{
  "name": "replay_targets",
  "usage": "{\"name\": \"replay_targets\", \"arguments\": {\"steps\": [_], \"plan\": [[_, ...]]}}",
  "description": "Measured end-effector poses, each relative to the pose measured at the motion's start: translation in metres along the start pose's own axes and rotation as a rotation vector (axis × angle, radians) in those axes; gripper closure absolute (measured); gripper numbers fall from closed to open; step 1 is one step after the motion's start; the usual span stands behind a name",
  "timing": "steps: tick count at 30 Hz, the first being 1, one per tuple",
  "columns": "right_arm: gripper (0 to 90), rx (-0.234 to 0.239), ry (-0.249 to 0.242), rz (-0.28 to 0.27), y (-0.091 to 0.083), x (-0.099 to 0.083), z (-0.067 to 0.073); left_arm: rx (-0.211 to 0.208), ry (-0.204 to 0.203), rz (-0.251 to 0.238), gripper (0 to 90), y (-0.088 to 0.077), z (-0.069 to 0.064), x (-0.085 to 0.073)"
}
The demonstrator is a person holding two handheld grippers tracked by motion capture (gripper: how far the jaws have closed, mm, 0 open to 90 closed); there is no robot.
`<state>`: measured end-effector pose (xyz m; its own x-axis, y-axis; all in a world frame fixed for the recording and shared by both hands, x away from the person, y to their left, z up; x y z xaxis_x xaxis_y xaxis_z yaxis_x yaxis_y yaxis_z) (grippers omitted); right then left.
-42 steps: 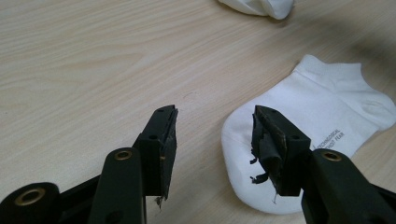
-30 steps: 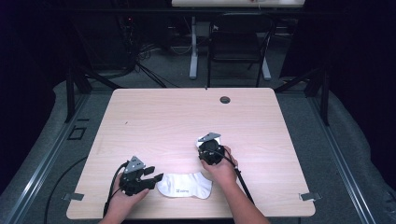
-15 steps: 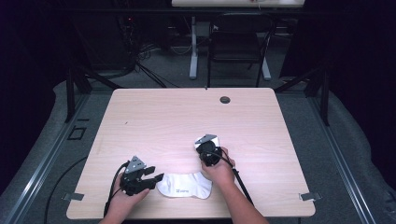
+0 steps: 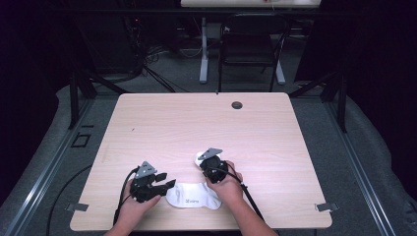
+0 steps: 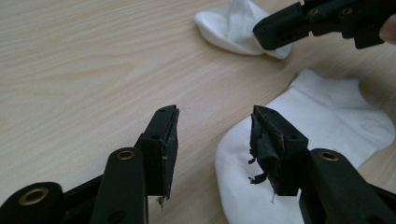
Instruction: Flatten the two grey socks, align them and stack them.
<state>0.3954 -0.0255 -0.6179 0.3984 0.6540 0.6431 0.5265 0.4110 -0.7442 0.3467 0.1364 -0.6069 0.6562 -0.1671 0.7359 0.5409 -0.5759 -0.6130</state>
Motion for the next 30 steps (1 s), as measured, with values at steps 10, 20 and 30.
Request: {"name": "replay_targets", "arguments": {"steps": [10, 20, 30], "plan": [[90.0, 0.022, 0.036, -0.040, -0.008, 0.005, 0.011, 0.017, 0.052, -0.010, 68.6, 0.023, -0.008, 0.028], [90.0, 0.037, 0.047, -0.060, -0.010, 0.007, 0.017, 0.026, 0.077, 0.018, 86.7, 0.050, -0.017, 0.043], [90.0, 0.042, 0.059, -0.078, -0.014, 0.007, 0.019, 0.046, 0.096, 0.060, 89.7, 0.070, -0.020, 0.042]]}}
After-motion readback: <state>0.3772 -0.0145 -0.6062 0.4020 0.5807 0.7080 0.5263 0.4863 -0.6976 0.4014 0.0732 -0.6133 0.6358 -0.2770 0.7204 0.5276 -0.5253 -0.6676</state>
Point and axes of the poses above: each handheld gripper's, and its own axes: y roughly forward along the jaws, x roughly out of its top, z roughly to its left, the point moved 8 cm from there along y, roughly forward along the jaws, and after that the axes turned 10 degrees about -y, right-handed, at the moved point
